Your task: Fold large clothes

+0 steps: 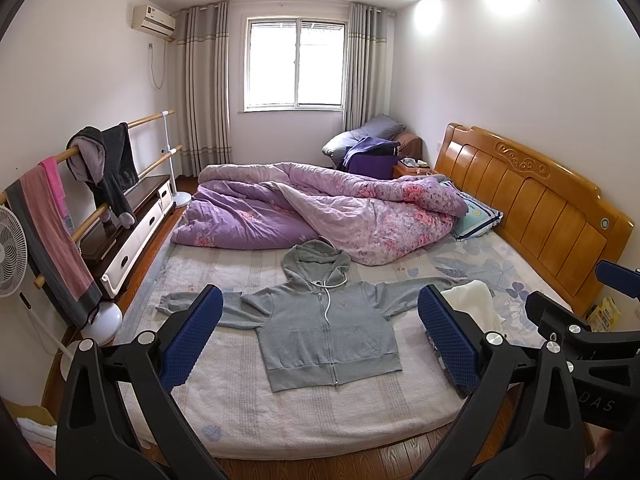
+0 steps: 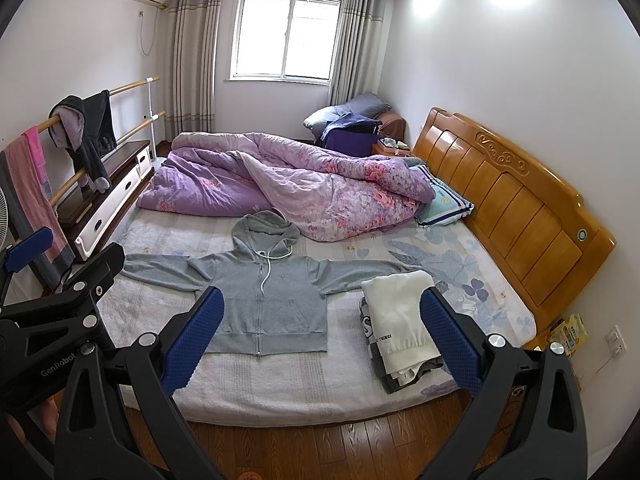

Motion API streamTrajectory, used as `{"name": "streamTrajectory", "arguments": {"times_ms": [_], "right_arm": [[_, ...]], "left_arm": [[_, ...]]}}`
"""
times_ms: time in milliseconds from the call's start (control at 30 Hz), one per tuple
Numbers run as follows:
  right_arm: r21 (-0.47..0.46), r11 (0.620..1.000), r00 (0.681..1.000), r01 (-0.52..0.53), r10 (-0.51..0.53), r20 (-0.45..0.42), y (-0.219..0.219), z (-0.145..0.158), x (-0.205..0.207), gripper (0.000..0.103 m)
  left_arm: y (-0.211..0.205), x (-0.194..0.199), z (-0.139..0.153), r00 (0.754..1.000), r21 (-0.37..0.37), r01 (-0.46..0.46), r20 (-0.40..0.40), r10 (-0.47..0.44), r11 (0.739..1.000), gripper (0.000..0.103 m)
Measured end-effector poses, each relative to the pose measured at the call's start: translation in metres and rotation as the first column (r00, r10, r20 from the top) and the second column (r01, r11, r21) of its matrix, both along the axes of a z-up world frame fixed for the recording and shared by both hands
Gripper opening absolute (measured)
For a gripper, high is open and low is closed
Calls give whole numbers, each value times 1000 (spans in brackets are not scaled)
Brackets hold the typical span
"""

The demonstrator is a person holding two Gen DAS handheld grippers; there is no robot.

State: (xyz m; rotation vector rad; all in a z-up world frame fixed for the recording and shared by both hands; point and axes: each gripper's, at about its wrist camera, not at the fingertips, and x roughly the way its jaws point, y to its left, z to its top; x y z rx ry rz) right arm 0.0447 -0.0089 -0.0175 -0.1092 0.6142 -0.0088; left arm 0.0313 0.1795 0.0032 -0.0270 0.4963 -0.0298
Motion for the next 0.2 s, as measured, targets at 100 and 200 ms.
{"name": "streamTrajectory", "arguments": {"times_ms": [100, 200], "right_arm": [[1, 1000, 1000, 2, -2, -5, 0, -5, 0, 95], [1, 1000, 1000, 2, -2, -9, 2, -7, -1, 95]], "left_arm": [[1, 1, -4, 1000, 2, 0, -8, 0, 1000, 98], [1, 1, -6, 1000, 3, -1, -11, 1, 1000, 98]]}}
